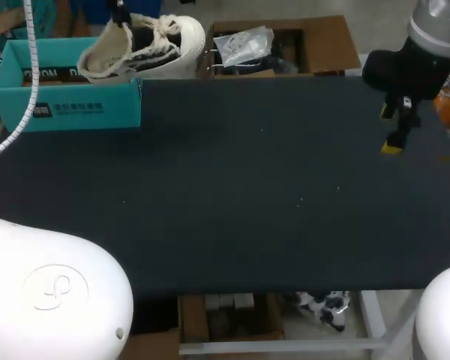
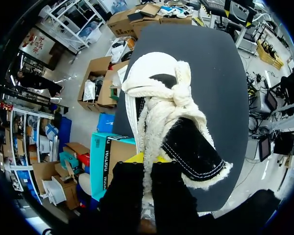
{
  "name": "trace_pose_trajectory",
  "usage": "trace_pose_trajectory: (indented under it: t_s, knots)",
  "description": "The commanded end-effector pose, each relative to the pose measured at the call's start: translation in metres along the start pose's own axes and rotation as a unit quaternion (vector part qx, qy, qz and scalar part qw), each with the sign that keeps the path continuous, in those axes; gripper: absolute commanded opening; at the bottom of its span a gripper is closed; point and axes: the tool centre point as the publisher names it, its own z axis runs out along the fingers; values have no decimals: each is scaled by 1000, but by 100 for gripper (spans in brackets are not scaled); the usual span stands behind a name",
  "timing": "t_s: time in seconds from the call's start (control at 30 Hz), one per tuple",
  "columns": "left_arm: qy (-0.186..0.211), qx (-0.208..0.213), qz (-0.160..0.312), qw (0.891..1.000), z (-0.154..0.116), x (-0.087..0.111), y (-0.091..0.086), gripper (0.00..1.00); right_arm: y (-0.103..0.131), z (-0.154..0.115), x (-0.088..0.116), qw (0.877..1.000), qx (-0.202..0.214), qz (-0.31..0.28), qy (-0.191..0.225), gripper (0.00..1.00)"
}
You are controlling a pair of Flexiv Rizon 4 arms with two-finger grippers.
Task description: Open the shoe tongue, take the insole out of the shoe, put the insole back into the shoe, and pack the shoe into the shoebox
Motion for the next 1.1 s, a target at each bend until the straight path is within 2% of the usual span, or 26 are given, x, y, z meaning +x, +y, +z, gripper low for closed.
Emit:
trace_pose_trajectory:
  t_s: [0.03,0.07,0.13,0.27,0.57,0.77,0.9,1.1]
  knots:
    - [22,3,11,1000,5,-30,22,0,13,1,2,997,48,-62,-16,100]
    - [22,3,11,1000,7,-35,27,0,15,0,3,995,46,-82,-22,100]
    - [26,0,12,1000,13,-45,39,0,17,-1,1,995,69,-68,-1,100]
    - [27,-16,14,999,29,-60,66,0,28,-1,-3,993,84,-81,7,100]
    - [36,-38,5,999,59,-95,127,0,31,0,-8,994,67,-89,19,100]
    - [48,-45,-7,998,81,-133,170,0,31,0,-8,994,67,-89,19,100]
    - [54,-55,-9,997,99,-154,191,0,31,0,-8,994,67,-89,19,100]
    - [67,-74,5,995,132,-168,214,0,31,0,-8,994,67,-89,19,100]
